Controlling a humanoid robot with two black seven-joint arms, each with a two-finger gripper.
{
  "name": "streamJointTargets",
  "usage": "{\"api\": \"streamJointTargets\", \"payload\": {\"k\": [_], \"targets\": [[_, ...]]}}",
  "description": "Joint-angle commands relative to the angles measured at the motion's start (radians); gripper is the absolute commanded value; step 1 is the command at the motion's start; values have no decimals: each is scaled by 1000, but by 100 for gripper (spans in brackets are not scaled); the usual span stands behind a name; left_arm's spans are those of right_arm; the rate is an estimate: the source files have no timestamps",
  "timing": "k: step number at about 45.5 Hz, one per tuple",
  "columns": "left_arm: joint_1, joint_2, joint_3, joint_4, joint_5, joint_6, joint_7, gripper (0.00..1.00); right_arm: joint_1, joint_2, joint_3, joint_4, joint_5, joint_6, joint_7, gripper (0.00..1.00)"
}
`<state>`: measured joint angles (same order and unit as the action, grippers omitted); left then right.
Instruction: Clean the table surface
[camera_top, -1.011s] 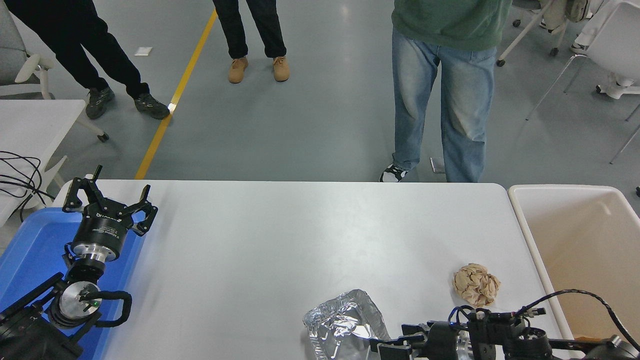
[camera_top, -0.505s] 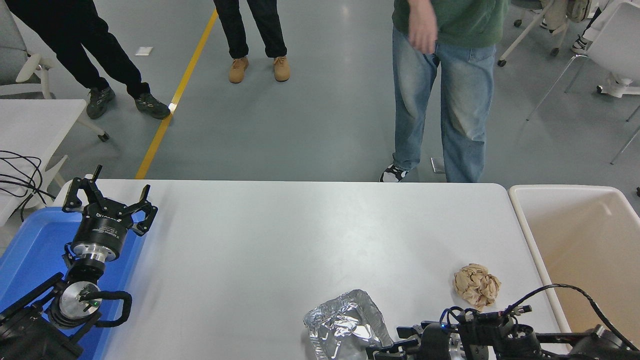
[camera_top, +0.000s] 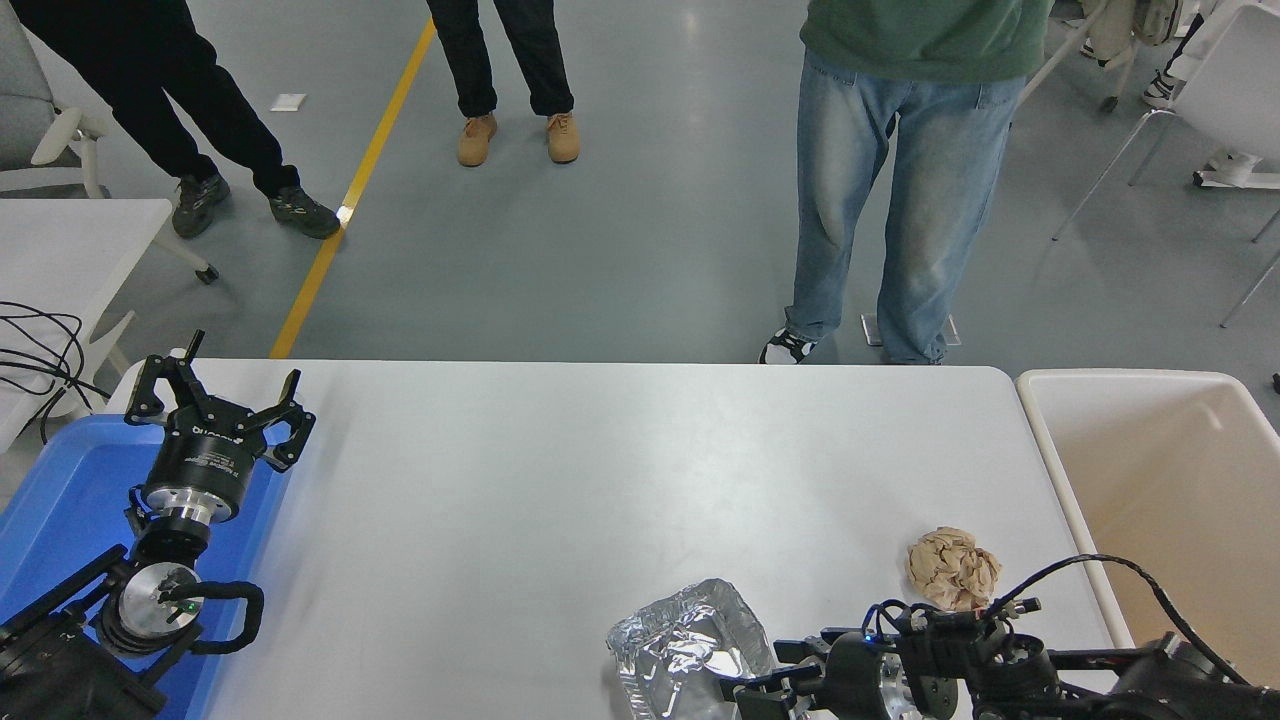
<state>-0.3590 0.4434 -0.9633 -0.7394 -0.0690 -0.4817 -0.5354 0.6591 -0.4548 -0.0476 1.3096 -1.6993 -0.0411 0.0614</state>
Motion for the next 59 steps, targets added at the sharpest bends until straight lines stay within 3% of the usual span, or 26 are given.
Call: {"api": "streamJointTargets", "payload": {"k": [1, 8, 9, 11, 13, 38, 59], "targets": [[0, 0, 0, 0, 0, 0, 0, 99, 14, 4, -8, -10, -23, -6, 3, 54], [0, 0, 0, 0, 0, 0, 0, 99, 33, 4, -8, -18, -22, -6, 3, 36], [0, 0, 0, 0, 0, 0, 0, 99, 36, 4, -8, -18, -22, -5, 3, 31], [0, 0, 0, 0, 0, 0, 0, 99, 40, 5, -9, -20, -20, 1, 3, 10], [0, 0, 0, 0, 0, 0, 0, 99, 47, 5, -21, -20, -17, 4, 3, 0], [0, 0, 0, 0, 0, 0, 0, 99, 67, 4, -46, -21, 3, 26, 3, 0], [0, 0, 0, 0, 0, 0, 0, 99, 140, -73, -37, 74, 141, 93, -3, 0]]}}
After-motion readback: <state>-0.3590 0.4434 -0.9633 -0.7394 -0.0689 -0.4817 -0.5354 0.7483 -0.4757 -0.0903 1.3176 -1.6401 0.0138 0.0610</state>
